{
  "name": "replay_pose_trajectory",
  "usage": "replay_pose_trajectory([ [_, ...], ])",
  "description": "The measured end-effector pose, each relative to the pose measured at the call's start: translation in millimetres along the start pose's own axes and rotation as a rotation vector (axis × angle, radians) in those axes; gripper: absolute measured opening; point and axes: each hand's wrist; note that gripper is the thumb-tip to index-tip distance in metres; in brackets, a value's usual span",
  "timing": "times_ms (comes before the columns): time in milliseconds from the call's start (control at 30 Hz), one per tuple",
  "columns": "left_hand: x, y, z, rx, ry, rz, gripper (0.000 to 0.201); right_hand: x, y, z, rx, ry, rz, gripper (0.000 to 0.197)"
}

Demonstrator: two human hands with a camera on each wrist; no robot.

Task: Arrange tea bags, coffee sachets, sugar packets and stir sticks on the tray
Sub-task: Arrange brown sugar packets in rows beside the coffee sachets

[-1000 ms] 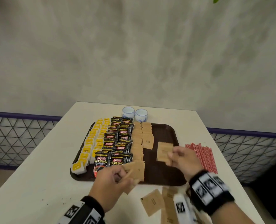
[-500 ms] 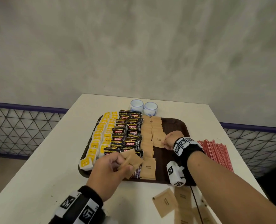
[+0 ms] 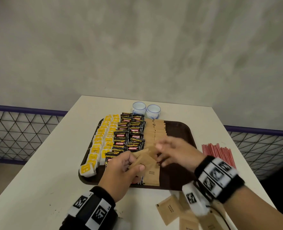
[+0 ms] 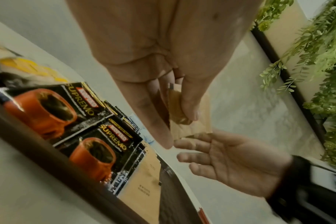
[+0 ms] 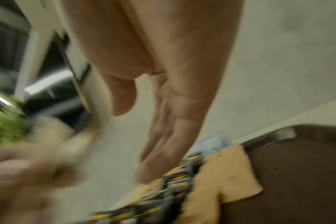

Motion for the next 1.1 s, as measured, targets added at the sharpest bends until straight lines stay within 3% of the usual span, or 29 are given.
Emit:
replay_pose_trajectory([
  [67,1,5,3,-0.038,-0.005,-0.063,0.020,2,18,-21,-0.143,-0.062,0.068,0.021],
  [200,1,13,5,-0.083,0.000,-0.084,0.018,12,26,-33,-0.011,-0.106,0.006,0.020],
  [300,0,12,4,-0.052,-0.016,0.026,0.016,10,21,-34,0.042,-0.061,-0.086,0.012],
  [500,-3,1,-7,0.050,-0.027,0.172,0.015,24,-36,0,0.452,0.192,0.033,0.014],
  [700,-2,0,-12,0.054,0.021,0.262,0.011,27,-47,47,0.480,0.444,0.077,0.016],
  [967,-5,-7,-12,0.067,0.006,0.201,0.013,38,-44,71,0.478,0.548,0.036,0.013],
  [1100,-3,-6,-9,0.052,-0.002,0.190,0.012,36,-37,71,0.476,0.583,-0.157,0.018],
])
Point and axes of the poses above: each hand's wrist, its own z-axis towards the middle knuckle, its own y-axis out of the palm, x = y × z, and after that the axes turned 13 degrees about -x, right-handed
